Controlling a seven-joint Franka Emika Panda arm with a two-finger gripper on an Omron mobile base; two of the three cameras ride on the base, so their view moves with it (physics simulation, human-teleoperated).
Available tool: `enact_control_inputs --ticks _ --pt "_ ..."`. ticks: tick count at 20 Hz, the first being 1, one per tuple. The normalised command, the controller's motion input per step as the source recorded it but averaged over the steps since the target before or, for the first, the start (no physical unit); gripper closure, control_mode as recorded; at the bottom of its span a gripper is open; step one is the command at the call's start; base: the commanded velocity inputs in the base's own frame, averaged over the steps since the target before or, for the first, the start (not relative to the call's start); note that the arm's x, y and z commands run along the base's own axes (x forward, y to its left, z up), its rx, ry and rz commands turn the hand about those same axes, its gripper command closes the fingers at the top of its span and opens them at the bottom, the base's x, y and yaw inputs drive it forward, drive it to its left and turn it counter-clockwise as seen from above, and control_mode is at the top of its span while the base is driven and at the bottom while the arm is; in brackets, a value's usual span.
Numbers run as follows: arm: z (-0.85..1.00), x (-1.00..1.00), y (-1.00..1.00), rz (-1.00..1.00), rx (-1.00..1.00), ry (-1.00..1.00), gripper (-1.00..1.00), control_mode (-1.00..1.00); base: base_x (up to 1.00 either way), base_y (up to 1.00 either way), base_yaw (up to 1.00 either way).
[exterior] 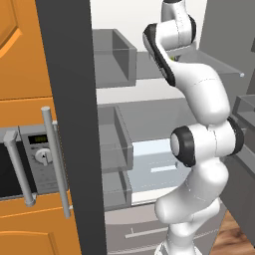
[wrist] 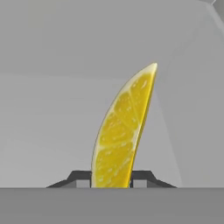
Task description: There is a bowl on the dining counter. Grab a lemon wedge from the fridge and place it in the bowl. Then get the liquor bottle and glass cup from the cabinet and place them next to the bowl.
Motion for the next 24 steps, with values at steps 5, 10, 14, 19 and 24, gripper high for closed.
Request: enact_control_inputs --ticks 5,10,14,19,24 --pt "0.00 -0.68 0.00 0.00 0.00 -0.06 1.00 -1.00 0.00 0.00 0.00" --pt "0.00 -0.82 0.00 0.00 0.00 -0.05 1.00 -1.00 0.00 0.00 0.00" --pt "0.00 -0.88 0.00 0.00 0.00 -0.07 1.00 -1.00 0.00 0.00 0.00" --pt "0.01 -0.94 0.00 0.01 0.00 -0.12 1.00 -1.00 0.00 0.00 0.00" --pt "0.05 -0.90 0.00 0.01 0.00 -0.15 1.00 -1.00 0.00 0.00 0.00"
